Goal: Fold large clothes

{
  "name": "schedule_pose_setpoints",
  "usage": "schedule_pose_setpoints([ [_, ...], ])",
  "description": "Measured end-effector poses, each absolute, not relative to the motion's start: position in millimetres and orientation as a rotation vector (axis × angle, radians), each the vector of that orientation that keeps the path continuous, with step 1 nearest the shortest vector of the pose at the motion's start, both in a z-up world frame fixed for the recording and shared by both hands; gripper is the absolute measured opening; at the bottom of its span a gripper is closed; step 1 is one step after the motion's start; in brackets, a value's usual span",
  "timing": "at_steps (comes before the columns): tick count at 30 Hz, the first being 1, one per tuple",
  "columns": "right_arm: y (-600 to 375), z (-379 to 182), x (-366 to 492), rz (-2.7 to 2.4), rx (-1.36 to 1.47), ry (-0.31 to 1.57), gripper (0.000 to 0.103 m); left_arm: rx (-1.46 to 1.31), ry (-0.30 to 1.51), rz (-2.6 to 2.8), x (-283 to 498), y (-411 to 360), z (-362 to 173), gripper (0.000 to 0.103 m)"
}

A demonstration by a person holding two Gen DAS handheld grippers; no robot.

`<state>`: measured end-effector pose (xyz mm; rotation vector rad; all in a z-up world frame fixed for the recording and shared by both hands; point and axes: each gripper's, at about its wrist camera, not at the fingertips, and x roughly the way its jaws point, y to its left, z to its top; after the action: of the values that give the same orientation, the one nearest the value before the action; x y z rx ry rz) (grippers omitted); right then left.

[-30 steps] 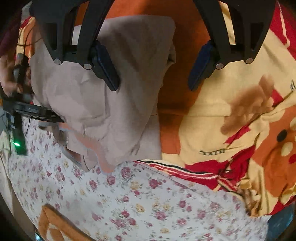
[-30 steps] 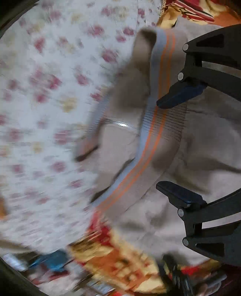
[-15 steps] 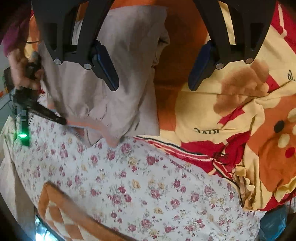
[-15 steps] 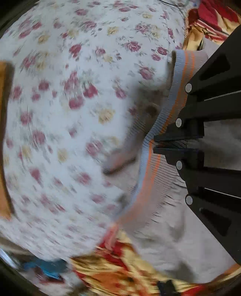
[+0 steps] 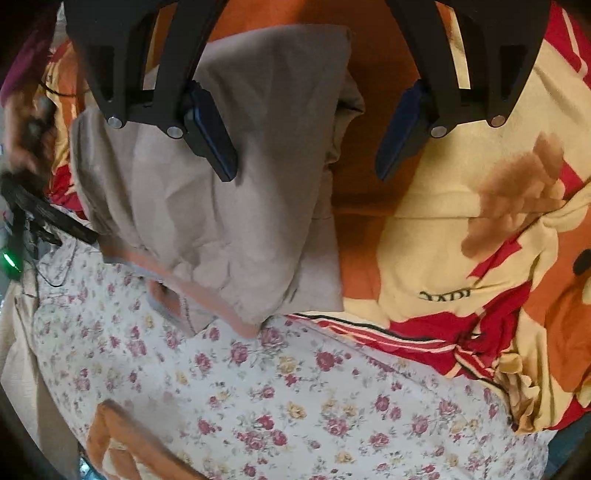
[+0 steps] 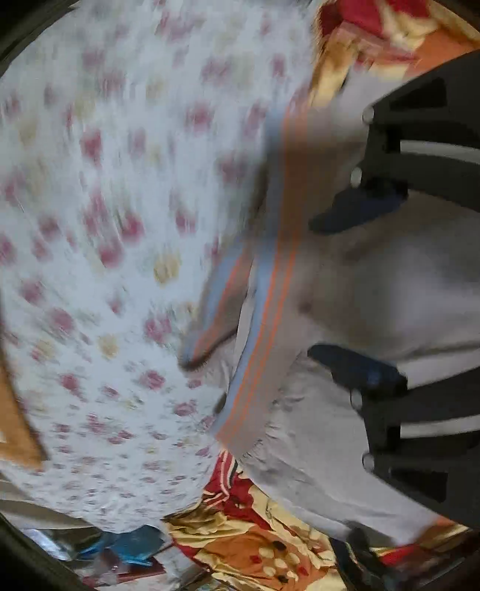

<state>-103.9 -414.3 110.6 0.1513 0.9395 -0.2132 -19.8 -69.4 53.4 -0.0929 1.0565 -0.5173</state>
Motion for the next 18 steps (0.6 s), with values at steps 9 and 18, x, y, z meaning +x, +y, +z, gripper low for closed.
schedule_pose_setpoints([
  [9, -472.1, 50.5, -196.6, -0.459, 0.098, 1.024, 0.063, 0.171, 0.996, -0.398, -23.3, -92.6, 28.6, 0.09],
  [18, -484.9, 85.6, -247.3, -0.39, 0.42, 0.917, 0.079, -0.05, 1.063, -0.473, -27.0, -65.5, 47.6, 0.091],
])
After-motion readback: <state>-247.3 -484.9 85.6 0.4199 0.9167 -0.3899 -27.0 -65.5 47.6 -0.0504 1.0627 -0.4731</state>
